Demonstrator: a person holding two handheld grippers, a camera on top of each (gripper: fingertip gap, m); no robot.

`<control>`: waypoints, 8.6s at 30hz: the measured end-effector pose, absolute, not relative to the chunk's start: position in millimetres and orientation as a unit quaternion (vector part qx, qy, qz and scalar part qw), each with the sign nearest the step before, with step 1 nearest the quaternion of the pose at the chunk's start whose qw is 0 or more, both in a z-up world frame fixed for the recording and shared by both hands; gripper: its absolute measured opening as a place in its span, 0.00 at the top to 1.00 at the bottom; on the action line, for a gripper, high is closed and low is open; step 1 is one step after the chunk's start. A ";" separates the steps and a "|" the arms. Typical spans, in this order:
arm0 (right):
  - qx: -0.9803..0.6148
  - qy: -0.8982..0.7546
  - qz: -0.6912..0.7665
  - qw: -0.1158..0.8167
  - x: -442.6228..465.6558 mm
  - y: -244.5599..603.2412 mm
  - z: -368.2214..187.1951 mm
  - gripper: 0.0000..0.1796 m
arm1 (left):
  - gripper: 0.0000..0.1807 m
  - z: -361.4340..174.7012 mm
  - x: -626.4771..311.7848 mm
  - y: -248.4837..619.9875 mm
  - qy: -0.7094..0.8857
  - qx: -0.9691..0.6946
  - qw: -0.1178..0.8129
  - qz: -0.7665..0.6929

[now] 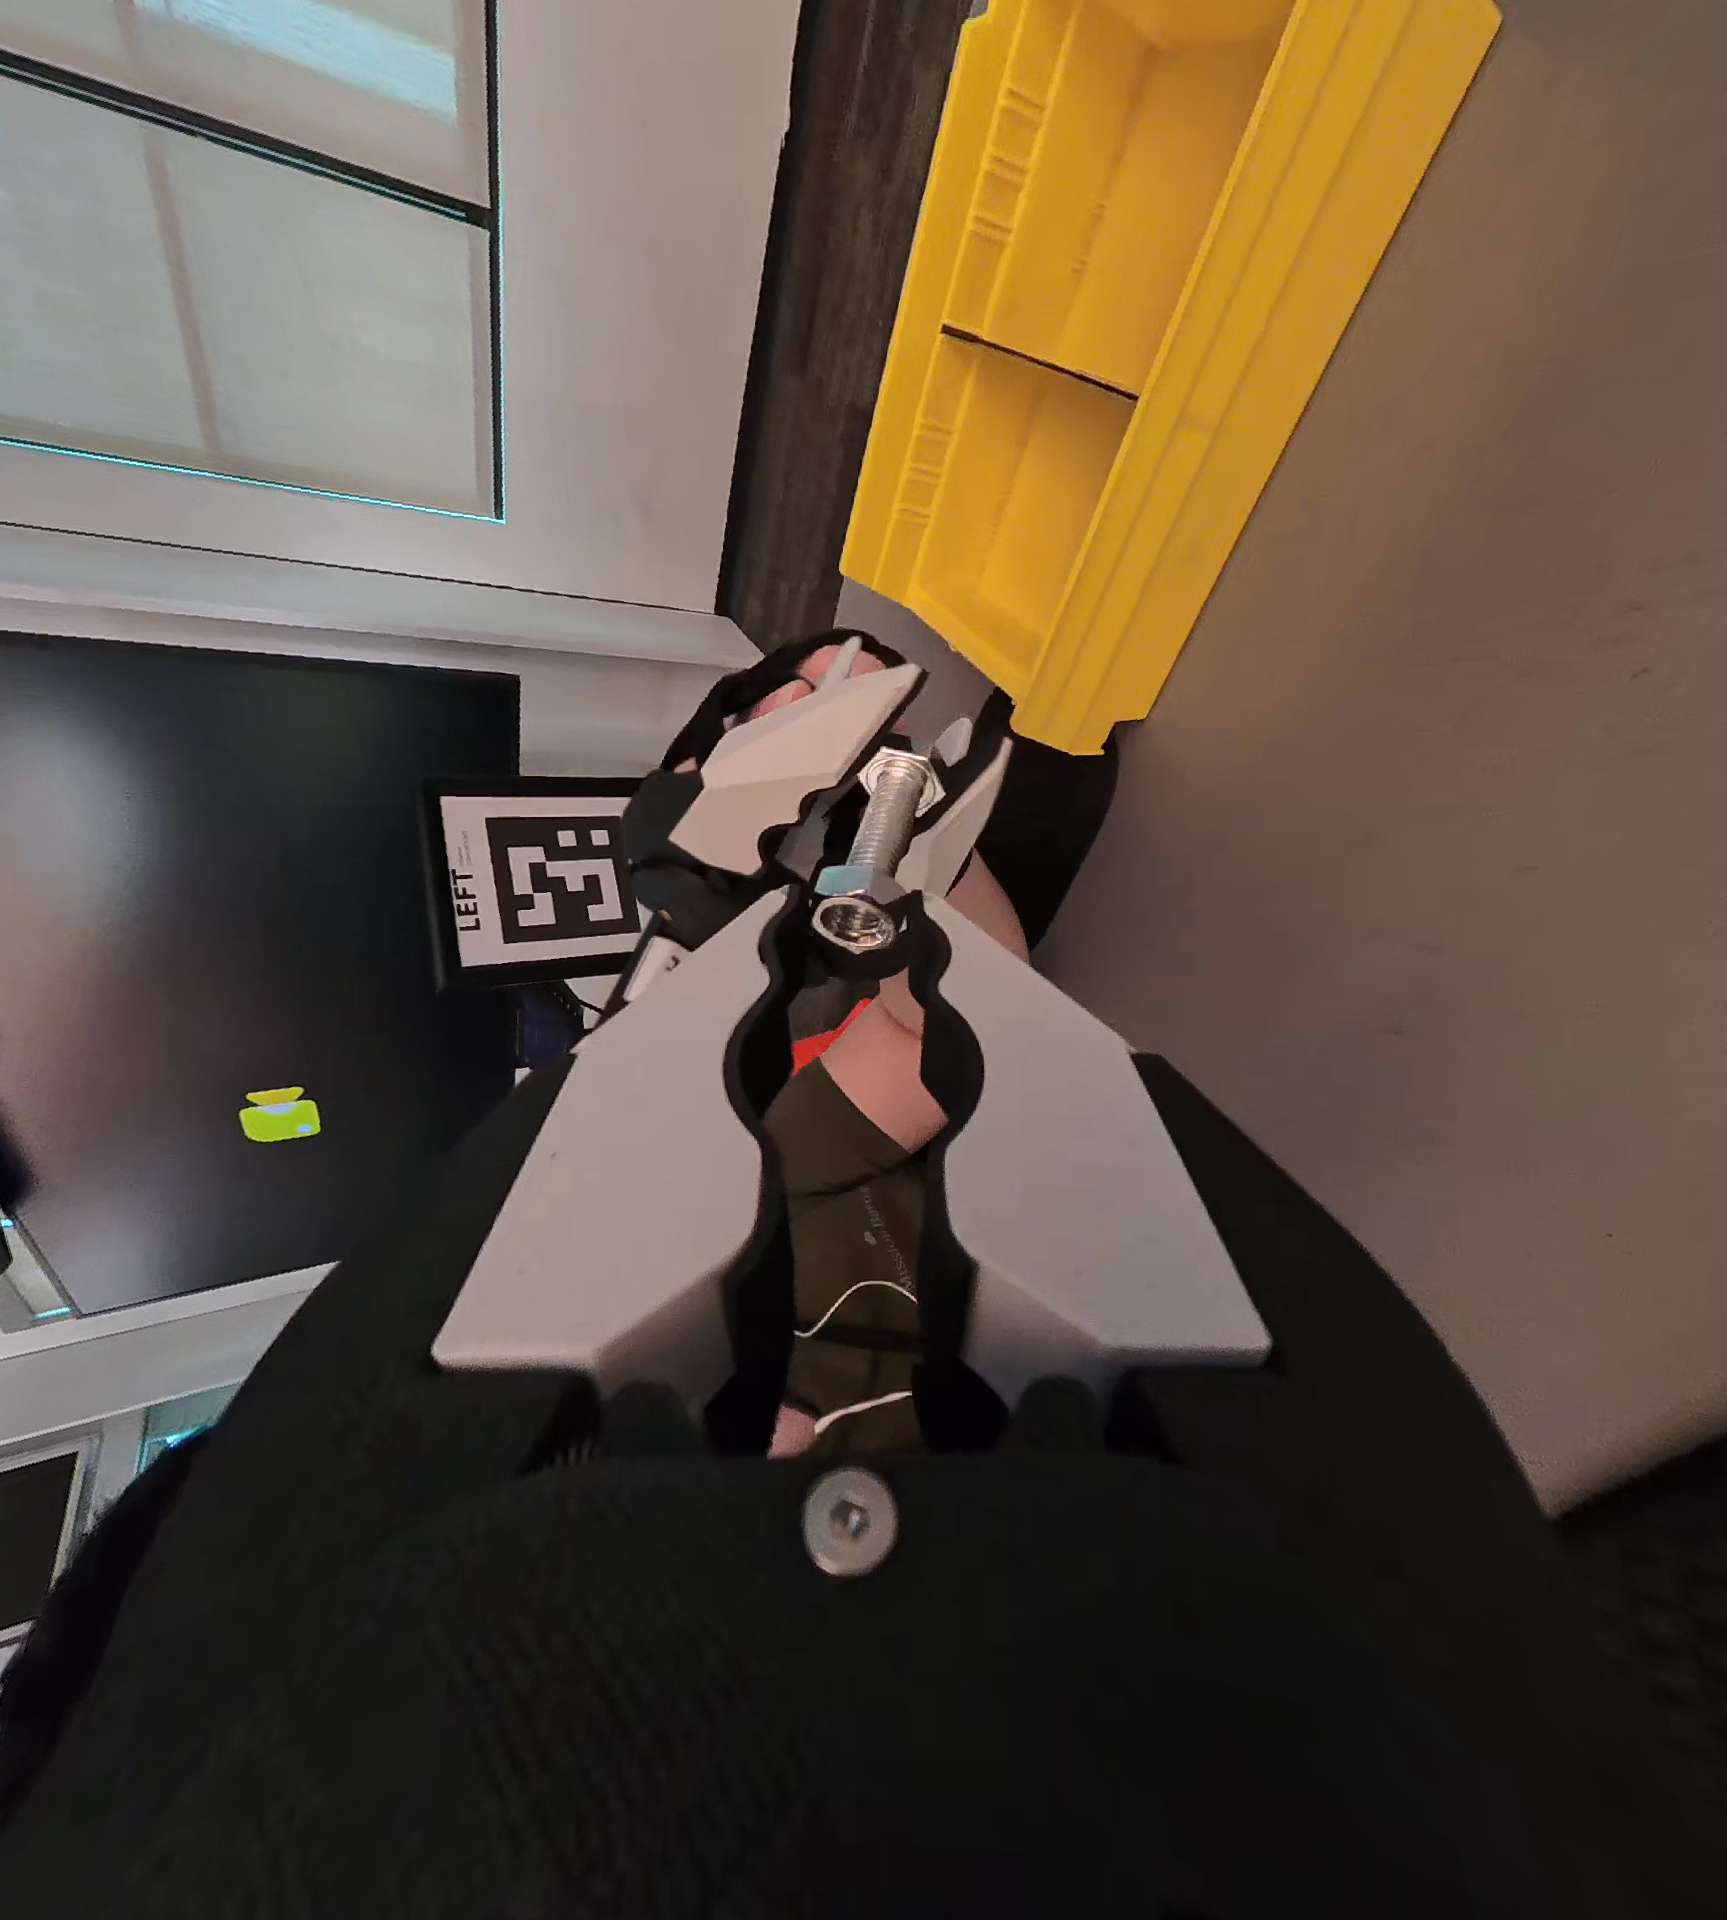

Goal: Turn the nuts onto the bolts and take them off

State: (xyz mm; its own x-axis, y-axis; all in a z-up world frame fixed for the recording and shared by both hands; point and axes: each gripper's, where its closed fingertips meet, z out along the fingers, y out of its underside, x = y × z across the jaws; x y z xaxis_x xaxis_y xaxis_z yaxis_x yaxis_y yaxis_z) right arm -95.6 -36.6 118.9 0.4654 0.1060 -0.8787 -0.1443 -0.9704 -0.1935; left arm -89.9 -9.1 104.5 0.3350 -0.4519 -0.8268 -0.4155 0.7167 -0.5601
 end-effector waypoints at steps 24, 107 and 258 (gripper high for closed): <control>-0.623 -0.292 0.442 0.576 -70.3 -34.2 191.3 0.56 | 0.91 109.3 -79.7 -37.9 0.543 -0.458 0.573 -0.408; -0.531 -0.409 0.238 0.703 -129.8 -84.0 171.5 0.47 | 0.91 156.6 -120.2 -36.9 0.440 -0.461 0.570 -0.519; -0.968 -0.100 0.136 0.184 -59.4 28.8 -70.9 0.73 | 0.83 50.7 -233.7 11.2 0.431 -0.793 0.372 -0.216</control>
